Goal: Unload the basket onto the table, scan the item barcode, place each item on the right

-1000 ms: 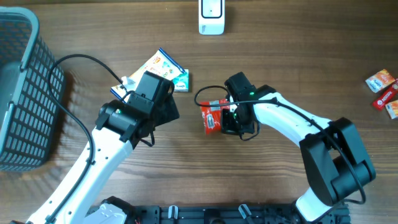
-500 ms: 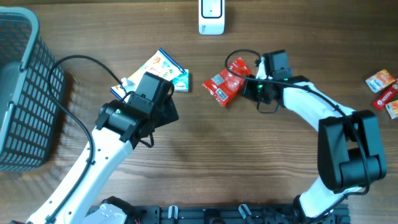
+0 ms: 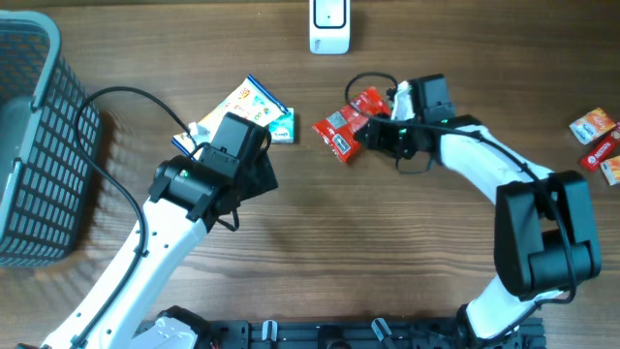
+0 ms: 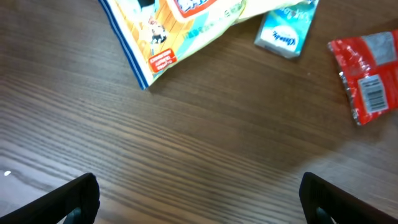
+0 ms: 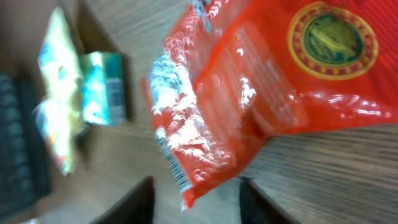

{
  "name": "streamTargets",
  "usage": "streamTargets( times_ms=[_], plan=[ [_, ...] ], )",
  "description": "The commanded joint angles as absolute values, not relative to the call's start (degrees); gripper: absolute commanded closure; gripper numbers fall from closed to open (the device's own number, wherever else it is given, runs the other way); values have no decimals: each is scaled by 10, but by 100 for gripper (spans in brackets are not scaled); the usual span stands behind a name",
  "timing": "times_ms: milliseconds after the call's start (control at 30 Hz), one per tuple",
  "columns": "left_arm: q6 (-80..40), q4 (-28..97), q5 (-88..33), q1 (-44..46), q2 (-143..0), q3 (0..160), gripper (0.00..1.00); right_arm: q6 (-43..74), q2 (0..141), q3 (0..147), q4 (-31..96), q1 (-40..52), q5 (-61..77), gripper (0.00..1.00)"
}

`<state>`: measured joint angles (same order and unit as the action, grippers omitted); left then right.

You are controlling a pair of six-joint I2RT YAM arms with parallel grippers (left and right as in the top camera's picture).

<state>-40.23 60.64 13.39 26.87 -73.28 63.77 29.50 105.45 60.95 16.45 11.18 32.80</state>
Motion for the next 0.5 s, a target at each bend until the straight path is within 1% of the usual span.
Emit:
streamTargets(
  times_ms=[0,33,133,200,300,367,467],
  plan=[
    [-410,614,133,265,-733,642,0,300,1034,634,172,48,445,19],
    [-410,615,133,265,-733,642,0,300,1030,634,181,32,453,11],
    [-410,611,133,265,-733,642,0,299,1032,629,227,5,437,7],
    [-410,604,133,265,-733,642,0,302,1034,614,238,15,422,5],
    [-410,594,131,265,-733,642,0,370,1037,587,208,45,375,1],
    [-410,592,130,265,-733,642,0,426,1038,565,163,69,341,1],
    [-410,597,128,265,-733,642,0,483,1039,536,80,97,339,1]
  ],
)
